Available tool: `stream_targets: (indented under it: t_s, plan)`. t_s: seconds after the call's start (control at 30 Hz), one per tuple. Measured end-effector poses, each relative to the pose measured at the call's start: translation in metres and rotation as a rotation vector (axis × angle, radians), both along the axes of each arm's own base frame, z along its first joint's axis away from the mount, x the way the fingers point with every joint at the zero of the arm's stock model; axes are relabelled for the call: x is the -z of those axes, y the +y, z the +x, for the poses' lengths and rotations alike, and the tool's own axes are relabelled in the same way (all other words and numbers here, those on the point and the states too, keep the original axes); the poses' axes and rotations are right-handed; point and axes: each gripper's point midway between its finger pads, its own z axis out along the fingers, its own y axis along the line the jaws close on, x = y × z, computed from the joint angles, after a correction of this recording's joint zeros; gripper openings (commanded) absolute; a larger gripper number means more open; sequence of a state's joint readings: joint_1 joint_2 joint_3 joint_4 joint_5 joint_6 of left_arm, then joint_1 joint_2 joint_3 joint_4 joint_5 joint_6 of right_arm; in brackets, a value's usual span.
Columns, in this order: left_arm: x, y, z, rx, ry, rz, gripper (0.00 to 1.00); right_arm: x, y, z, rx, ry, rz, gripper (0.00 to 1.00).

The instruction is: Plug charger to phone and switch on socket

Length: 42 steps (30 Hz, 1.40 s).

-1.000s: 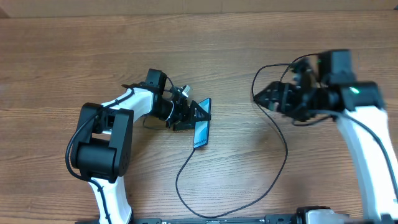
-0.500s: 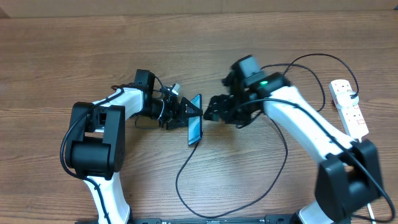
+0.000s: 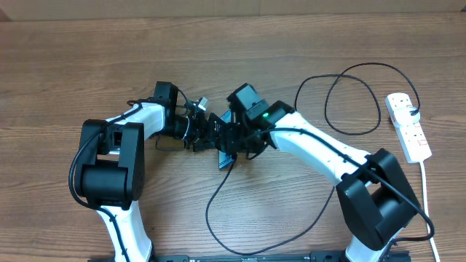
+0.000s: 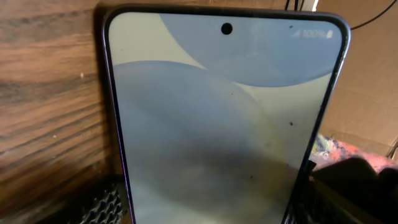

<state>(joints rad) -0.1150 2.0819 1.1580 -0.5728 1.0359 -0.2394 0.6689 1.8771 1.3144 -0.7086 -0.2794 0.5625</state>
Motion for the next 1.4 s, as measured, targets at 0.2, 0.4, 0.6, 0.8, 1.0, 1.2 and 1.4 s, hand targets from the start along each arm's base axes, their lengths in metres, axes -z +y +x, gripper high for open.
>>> stream_targets:
  t_s: [0.2, 0.4, 0.6, 0.8, 1.0, 1.2, 1.4]
  plan:
    - [0.000, 0.003, 0.002, -0.012, 0.005, -0.007, 0.73, 0.009, 0.011, -0.002, 0.018, -0.041, 0.003, 0.54]
    - [0.000, 0.003, 0.002, -0.012, 0.005, -0.007, 0.73, 0.013, 0.005, 0.002, 0.051, -0.052, -0.025, 0.29]
    - [0.000, 0.003, 0.002, -0.014, 0.005, -0.008, 0.73, 0.014, 0.001, 0.005, 0.071, -0.065, -0.043, 0.04]
    - [0.000, 0.003, 0.002, -0.012, 0.004, -0.012, 0.83, 0.015, -0.001, 0.006, 0.081, -0.061, -0.043, 0.04]
    - [-0.002, 0.003, 0.002, -0.012, 0.005, -0.024, 0.84, 0.015, 0.000, 0.006, 0.079, -0.062, -0.038, 0.04]
    - [-0.007, -0.001, 0.005, -0.009, -0.023, -0.126, 0.81, 0.011, -0.004, 0.011, 0.083, -0.021, 0.019, 0.04]
    - [-0.030, -0.005, 0.018, 0.006, -0.133, -0.344, 0.74, -0.007, -0.008, 0.032, 0.086, 0.022, 0.203, 0.04]
